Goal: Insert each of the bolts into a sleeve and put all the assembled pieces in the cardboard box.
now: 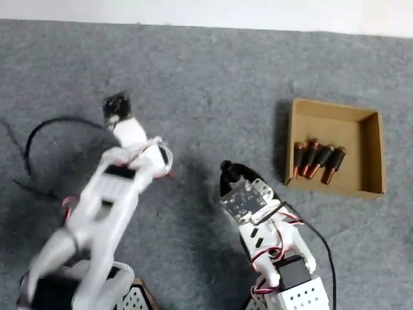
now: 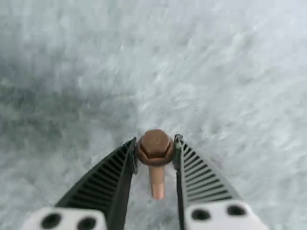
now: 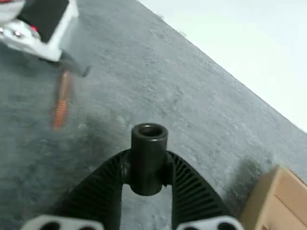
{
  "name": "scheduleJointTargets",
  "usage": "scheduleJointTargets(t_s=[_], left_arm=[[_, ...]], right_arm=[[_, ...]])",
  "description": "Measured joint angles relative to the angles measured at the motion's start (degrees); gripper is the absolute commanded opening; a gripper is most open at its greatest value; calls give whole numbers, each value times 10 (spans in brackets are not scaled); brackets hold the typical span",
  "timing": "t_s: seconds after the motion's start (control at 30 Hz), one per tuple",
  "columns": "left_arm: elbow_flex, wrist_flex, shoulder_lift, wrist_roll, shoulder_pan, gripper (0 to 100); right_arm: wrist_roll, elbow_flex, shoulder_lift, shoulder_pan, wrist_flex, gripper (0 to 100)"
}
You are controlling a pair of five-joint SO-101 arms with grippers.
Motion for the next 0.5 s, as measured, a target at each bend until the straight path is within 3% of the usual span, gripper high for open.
scheduleJointTargets(t_s=[0.23, 0.5], left_arm=[[216, -214, -219, 0, 13, 4], [343, -262, -438, 0, 67, 4]], right_arm=[[0, 0, 0, -40, 0, 5], [0, 0, 0, -42, 0, 5]])
